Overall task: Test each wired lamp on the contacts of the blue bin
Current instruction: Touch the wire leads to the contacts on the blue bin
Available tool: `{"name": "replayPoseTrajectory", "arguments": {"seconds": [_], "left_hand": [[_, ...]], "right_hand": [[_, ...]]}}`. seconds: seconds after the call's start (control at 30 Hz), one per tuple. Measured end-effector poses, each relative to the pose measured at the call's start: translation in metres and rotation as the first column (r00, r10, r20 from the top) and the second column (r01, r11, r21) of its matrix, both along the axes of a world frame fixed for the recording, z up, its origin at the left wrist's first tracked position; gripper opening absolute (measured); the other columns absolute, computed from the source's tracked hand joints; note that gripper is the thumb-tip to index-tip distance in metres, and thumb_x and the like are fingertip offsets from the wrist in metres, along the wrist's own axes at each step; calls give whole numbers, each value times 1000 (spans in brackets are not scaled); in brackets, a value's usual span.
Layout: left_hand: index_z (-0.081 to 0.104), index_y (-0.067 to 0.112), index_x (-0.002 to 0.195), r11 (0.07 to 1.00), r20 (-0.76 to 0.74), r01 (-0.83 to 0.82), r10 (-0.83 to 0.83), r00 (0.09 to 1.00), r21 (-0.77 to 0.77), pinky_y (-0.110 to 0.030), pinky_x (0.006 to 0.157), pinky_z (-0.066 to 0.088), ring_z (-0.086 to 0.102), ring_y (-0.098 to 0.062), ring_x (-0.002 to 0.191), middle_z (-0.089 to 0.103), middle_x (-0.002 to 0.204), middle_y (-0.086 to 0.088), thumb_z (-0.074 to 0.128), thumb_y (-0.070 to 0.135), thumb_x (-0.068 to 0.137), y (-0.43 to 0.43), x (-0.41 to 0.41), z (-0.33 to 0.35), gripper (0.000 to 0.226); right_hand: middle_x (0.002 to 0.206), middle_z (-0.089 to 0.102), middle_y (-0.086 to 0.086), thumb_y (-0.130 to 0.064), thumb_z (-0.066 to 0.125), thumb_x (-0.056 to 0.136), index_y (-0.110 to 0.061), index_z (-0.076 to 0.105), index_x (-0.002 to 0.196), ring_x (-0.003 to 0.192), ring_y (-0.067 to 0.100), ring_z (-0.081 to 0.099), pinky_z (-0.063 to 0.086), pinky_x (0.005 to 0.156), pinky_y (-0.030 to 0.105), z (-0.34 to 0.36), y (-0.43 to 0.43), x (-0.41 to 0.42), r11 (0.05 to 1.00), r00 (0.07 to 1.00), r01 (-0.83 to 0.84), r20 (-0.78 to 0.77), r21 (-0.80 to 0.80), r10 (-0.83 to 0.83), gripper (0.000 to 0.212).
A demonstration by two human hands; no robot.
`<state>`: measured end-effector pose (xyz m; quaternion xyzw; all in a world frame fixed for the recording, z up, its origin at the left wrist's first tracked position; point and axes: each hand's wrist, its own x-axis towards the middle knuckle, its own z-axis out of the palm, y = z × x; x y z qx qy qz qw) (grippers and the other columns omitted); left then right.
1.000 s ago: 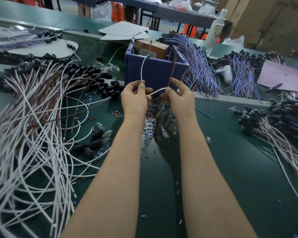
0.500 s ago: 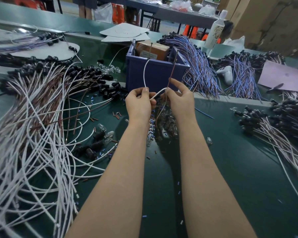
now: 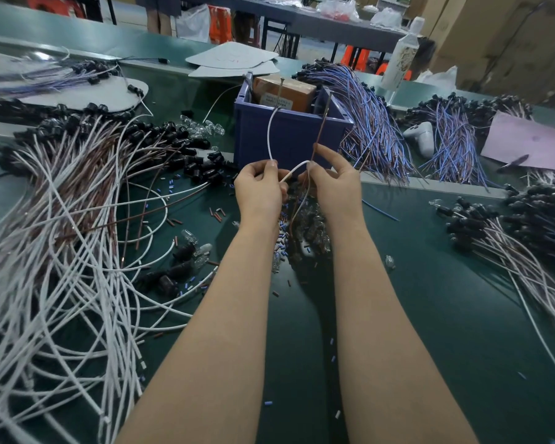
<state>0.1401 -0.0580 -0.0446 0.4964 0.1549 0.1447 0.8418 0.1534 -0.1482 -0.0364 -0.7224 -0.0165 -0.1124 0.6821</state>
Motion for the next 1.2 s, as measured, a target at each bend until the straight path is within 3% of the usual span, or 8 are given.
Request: {"name": "replayPoseTrajectory", "arguments": {"seconds": [0.13,0.3,0.57,0.83,1.2], "left_hand": [[52,11,86,1000,-3,6,-6,1000,-1,-15,40,34,40,-1,36,59,59,3,47,11,99,1,2,0,14],[52,11,86,1000,8,-3,3,1000,-8,-15,40,34,40,-2,36,60,59,3,47,10,99,1,3,2,14],[52,11,86,999,3,5,-5,1000,-49,-14,40,35,40,-1,36,60,66,-2,46,10,99,1,5,4,14],[52,13,84,1000,-21,3,-3,1000,11,-15,42,36,41,-2,39,61,65,-1,48,10,98,0,5,3,15],[53,12,85,1000,-7,-26,26,1000,-1,-14,40,35,40,-1,37,61,67,-2,48,11,98,1,6,4,14]], "right_hand": [[69,65,0,-9,56,92,-13,56,126,67,9,61,52,72,22,0,-1,-1,1000,1000,-1,2,-23,1,34],[71,65,3,-8,55,92,-12,56,126,71,13,61,53,78,30,1,-1,-1,1000,1000,-3,-5,-9,3,34],[71,65,1,-8,54,93,-11,55,126,69,11,62,54,78,31,1,0,-1,1000,1000,3,-7,-12,-3,34],[69,65,0,-8,55,92,-11,55,126,69,10,62,53,74,24,-1,0,1,1000,1000,11,-9,-6,-11,33],[68,65,-1,-10,56,92,-15,57,124,73,14,61,53,83,37,-2,1,1,1000,1000,10,-25,13,-10,32]]}}
